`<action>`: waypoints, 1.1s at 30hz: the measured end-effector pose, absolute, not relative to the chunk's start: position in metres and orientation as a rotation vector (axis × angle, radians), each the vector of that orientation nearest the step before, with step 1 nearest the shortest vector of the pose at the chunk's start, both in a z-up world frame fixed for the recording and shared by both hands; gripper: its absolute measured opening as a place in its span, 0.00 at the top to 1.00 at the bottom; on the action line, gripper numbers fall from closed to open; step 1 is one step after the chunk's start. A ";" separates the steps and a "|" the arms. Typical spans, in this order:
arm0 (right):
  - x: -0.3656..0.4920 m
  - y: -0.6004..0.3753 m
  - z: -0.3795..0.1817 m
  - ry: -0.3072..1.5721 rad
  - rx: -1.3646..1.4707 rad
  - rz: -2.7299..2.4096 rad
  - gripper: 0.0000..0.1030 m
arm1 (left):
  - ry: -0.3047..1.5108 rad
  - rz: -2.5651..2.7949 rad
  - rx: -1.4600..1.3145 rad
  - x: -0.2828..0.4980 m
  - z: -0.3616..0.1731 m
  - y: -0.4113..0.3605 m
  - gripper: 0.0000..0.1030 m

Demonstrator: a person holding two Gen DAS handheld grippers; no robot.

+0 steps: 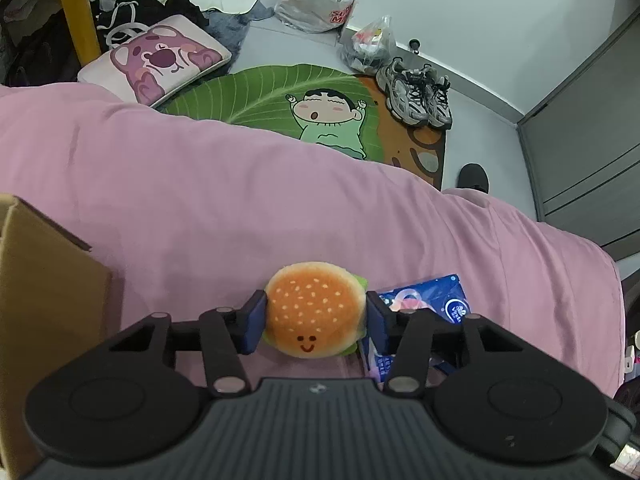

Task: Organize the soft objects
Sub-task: 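Grasp the burger plush with the left gripper while the right grasps the tissue pack, then carry the burger plush (left) and tissue pack (right) over the box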

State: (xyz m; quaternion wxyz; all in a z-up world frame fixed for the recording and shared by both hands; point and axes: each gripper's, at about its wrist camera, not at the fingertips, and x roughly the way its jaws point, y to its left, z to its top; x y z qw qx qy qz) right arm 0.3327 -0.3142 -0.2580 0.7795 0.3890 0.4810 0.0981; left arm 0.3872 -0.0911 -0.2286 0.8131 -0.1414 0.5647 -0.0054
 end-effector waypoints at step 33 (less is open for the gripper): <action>0.257 -0.302 -0.162 0.834 0.444 0.152 0.79 | 1.066 -0.017 -0.292 0.286 -0.134 -0.076 0.52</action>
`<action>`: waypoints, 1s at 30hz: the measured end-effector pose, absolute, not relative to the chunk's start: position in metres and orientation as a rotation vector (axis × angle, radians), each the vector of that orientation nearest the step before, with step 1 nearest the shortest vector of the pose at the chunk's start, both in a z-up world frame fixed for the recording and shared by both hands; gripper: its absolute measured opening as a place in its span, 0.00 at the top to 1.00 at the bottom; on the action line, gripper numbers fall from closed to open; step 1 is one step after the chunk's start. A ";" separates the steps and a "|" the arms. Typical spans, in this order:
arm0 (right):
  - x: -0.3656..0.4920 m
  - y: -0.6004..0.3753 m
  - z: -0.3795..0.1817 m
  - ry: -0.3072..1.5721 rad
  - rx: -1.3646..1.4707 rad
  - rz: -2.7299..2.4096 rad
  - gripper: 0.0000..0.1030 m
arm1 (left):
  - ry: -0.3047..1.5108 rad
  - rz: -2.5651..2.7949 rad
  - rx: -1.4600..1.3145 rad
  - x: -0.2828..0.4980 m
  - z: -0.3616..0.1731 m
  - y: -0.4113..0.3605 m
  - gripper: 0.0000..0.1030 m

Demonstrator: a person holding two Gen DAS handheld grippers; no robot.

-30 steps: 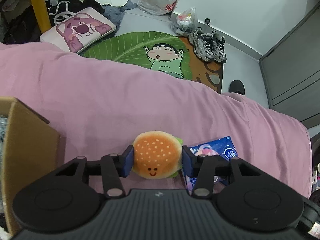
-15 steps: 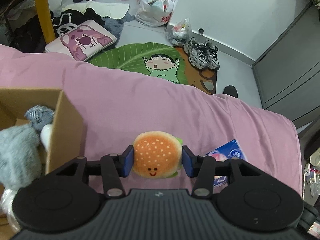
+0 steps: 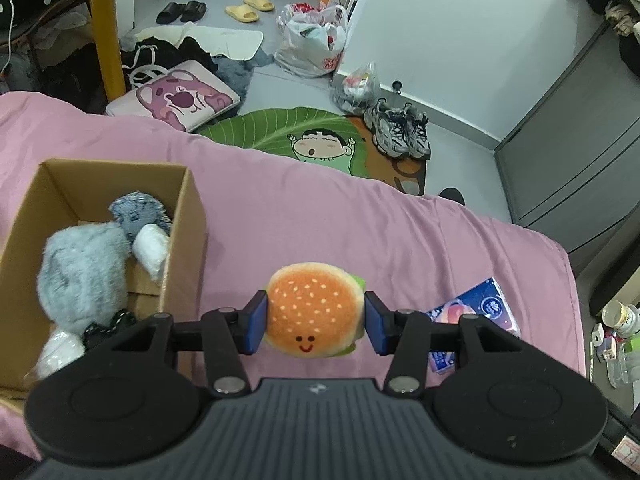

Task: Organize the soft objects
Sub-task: 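Carry the burger plush (left) and tissue pack (right) over the box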

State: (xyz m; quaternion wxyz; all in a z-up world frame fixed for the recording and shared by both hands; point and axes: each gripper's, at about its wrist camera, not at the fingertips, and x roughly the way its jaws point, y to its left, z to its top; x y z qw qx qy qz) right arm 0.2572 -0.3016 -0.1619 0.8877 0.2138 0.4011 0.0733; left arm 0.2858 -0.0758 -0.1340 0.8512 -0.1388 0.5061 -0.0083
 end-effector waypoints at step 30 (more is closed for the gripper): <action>0.226 -0.260 -0.087 0.720 0.358 0.198 0.79 | 0.905 -0.036 -0.319 0.219 -0.073 -0.030 0.52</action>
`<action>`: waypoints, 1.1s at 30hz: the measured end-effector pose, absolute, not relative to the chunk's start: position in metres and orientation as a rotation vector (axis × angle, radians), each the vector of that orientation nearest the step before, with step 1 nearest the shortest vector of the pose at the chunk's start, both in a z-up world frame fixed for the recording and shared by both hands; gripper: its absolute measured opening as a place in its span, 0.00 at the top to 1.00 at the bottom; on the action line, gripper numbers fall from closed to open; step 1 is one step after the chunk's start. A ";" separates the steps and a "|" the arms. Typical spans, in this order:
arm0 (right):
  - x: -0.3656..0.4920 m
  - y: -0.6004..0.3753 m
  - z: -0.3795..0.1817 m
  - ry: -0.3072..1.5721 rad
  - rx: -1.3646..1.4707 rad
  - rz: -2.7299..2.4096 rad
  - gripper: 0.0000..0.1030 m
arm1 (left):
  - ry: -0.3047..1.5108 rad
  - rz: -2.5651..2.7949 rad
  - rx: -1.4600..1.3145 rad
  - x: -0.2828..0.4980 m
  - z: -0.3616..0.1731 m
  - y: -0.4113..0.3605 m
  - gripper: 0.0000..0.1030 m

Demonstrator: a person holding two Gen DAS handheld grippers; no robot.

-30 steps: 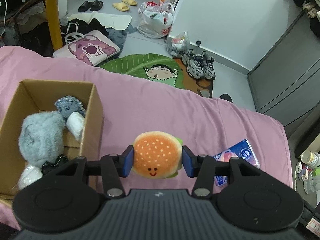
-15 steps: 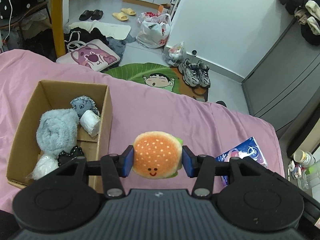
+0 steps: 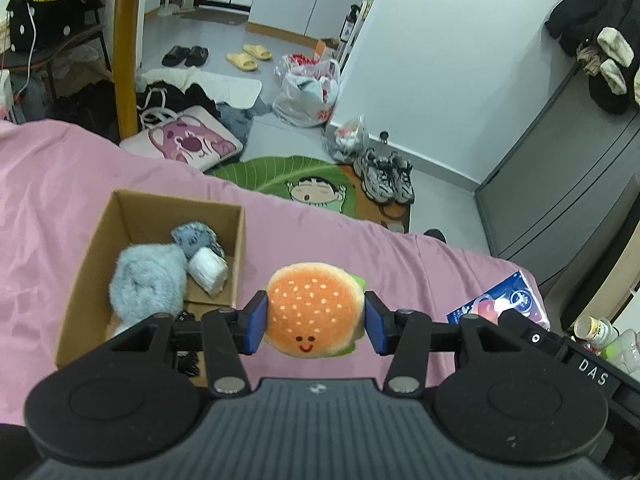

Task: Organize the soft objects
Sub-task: 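Carry the burger plush (left) and tissue pack (right) over the box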

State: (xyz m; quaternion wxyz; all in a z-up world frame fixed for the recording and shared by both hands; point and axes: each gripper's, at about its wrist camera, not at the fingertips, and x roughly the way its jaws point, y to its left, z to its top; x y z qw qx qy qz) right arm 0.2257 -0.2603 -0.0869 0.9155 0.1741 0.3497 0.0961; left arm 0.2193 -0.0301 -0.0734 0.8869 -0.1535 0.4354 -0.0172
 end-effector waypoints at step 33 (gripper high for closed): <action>0.226 -0.139 -0.080 0.753 0.192 0.285 0.79 | 0.868 0.044 -0.434 0.194 -0.081 0.088 0.52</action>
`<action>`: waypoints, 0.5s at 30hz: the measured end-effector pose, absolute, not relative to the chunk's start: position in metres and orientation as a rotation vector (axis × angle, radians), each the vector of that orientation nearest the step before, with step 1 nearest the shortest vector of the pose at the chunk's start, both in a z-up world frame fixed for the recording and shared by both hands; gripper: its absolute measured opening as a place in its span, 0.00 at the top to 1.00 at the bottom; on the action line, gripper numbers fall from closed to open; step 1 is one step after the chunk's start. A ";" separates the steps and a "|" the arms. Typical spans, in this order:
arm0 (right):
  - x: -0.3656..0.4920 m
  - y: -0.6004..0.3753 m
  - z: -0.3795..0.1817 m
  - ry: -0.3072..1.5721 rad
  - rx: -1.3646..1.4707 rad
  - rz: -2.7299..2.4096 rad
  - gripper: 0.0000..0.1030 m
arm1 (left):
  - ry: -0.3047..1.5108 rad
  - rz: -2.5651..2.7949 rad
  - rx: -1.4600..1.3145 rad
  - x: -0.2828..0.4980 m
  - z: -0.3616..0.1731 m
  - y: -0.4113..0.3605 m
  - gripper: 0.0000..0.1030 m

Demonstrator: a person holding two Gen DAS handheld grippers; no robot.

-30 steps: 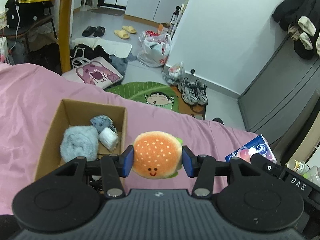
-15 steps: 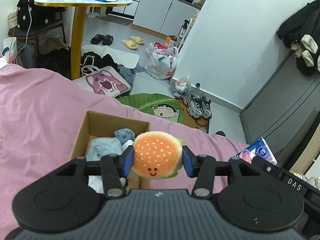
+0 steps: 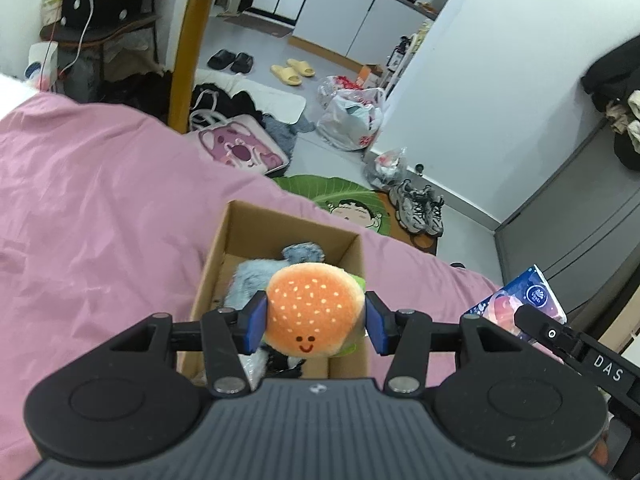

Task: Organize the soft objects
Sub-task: 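Lower both items into the box and open both grippers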

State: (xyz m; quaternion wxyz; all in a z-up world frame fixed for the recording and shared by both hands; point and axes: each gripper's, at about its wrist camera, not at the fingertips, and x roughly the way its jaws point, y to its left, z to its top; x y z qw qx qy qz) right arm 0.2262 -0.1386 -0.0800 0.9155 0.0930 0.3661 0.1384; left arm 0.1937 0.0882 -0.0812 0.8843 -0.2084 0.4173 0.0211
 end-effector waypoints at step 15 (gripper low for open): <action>0.234 -0.109 -0.093 0.798 0.144 0.292 0.79 | 0.985 -0.004 -0.481 0.208 -0.125 0.107 0.51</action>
